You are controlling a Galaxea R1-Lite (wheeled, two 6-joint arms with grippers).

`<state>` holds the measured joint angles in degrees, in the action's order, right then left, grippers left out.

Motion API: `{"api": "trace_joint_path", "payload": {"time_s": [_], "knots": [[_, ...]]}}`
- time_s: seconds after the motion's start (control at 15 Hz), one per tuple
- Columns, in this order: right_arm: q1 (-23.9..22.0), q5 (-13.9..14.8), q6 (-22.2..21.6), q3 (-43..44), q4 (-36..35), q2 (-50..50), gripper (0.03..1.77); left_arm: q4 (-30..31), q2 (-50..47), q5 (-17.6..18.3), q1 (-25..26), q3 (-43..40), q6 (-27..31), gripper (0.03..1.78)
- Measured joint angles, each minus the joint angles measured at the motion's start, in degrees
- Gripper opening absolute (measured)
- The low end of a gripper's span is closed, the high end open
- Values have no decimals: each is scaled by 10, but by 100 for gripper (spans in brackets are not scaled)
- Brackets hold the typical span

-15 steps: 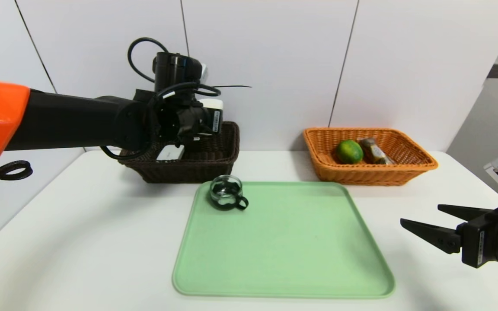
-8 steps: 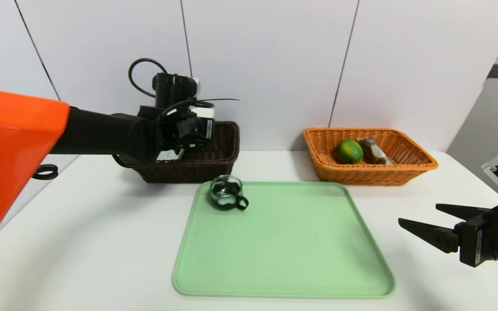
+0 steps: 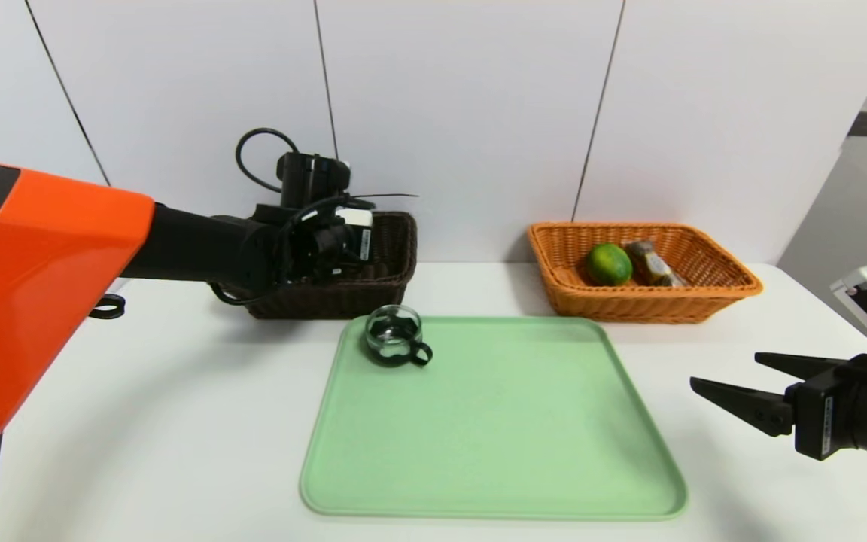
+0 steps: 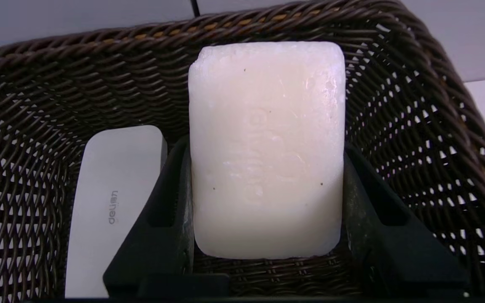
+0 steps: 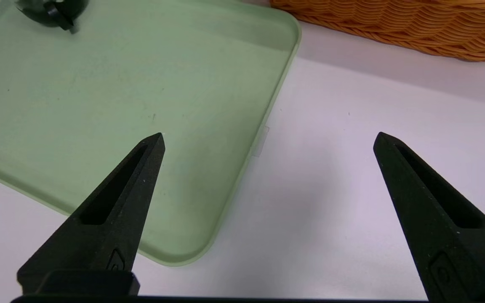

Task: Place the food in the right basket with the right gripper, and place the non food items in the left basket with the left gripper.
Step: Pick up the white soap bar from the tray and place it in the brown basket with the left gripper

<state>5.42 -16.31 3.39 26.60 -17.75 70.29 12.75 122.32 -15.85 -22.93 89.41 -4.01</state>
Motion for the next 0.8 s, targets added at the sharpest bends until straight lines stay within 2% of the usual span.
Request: {"api": "trace_joint_path", "payload": {"time_s": [0.67, 0.8], "knots": [[0, 0, 0, 0, 0, 4, 171, 0, 23, -1, 13, 3, 4, 98], [0, 0, 0, 0, 0, 4, 171, 3, 24, -10, 16, 5, 2, 110]]}}
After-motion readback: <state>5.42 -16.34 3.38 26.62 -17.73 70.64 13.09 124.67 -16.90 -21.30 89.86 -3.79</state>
